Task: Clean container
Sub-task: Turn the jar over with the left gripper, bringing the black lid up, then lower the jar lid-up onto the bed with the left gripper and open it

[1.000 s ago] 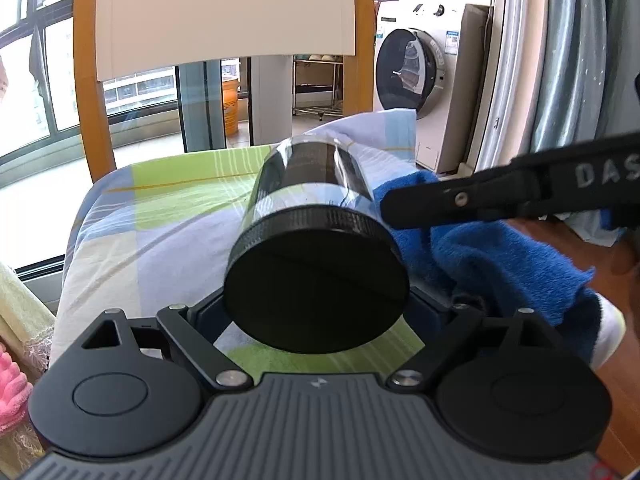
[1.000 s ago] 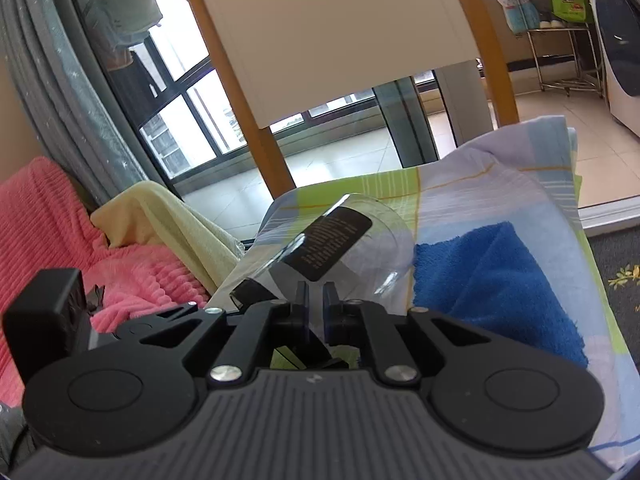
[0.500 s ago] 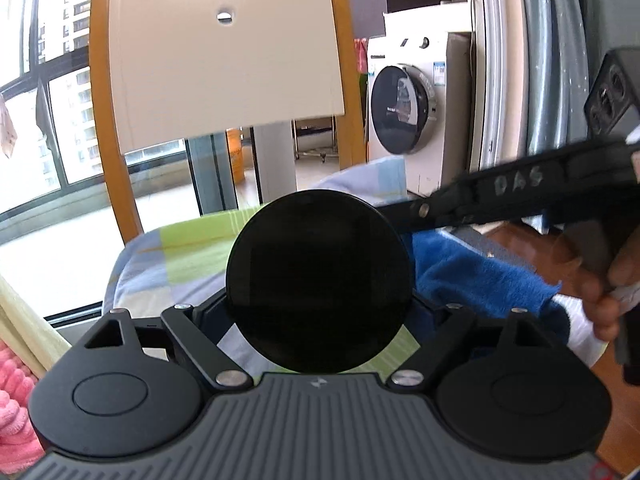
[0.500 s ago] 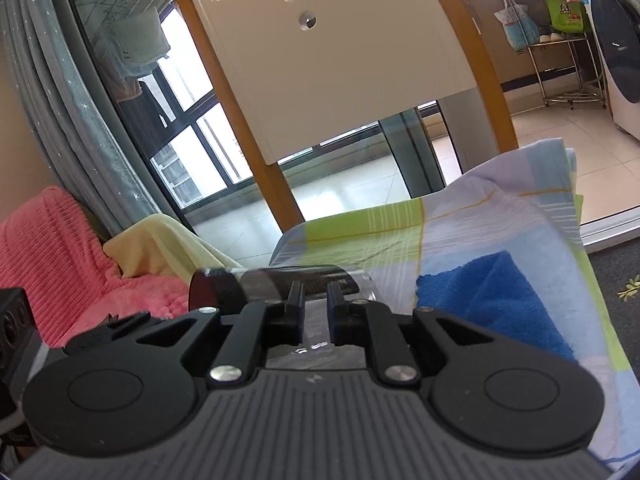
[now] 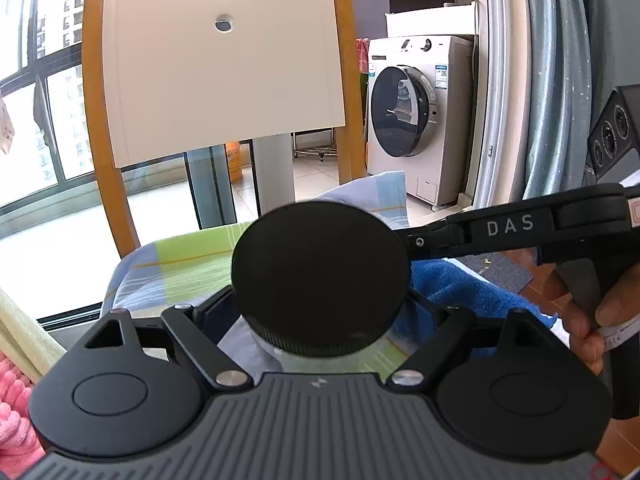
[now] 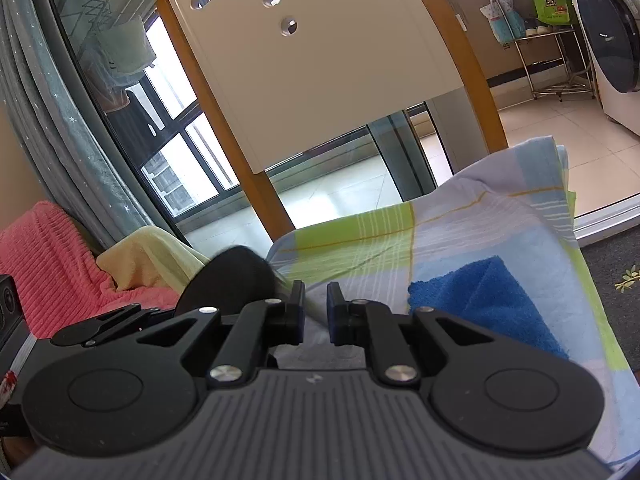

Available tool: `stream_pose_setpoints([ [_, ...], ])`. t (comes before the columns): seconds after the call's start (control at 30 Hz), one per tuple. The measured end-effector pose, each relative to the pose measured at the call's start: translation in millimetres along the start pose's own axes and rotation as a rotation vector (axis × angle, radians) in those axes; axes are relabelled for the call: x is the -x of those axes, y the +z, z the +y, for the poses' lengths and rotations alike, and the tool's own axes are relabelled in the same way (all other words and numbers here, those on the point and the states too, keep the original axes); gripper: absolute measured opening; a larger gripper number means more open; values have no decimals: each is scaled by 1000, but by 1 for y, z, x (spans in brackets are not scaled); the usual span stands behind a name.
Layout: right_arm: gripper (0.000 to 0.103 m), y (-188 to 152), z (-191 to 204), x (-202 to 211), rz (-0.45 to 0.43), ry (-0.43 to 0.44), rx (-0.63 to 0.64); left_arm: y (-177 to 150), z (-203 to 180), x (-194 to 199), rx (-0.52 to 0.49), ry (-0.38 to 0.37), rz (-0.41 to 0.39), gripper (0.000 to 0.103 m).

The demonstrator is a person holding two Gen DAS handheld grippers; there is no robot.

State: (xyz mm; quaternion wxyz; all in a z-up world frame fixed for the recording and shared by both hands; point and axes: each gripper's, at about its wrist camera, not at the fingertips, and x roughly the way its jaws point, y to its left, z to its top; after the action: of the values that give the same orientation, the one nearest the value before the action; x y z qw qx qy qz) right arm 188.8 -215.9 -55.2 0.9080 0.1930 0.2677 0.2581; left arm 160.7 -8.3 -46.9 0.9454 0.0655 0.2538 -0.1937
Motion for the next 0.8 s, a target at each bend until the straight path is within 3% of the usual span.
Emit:
stream_pose_setpoints([
  [0.53,11,-5,0,-1,36,16,-5,-5,3,1,26,16,20,86],
  [0.8,11,-2,-3,43,49,-48,28,-11,2,3,30,32,36,88],
])
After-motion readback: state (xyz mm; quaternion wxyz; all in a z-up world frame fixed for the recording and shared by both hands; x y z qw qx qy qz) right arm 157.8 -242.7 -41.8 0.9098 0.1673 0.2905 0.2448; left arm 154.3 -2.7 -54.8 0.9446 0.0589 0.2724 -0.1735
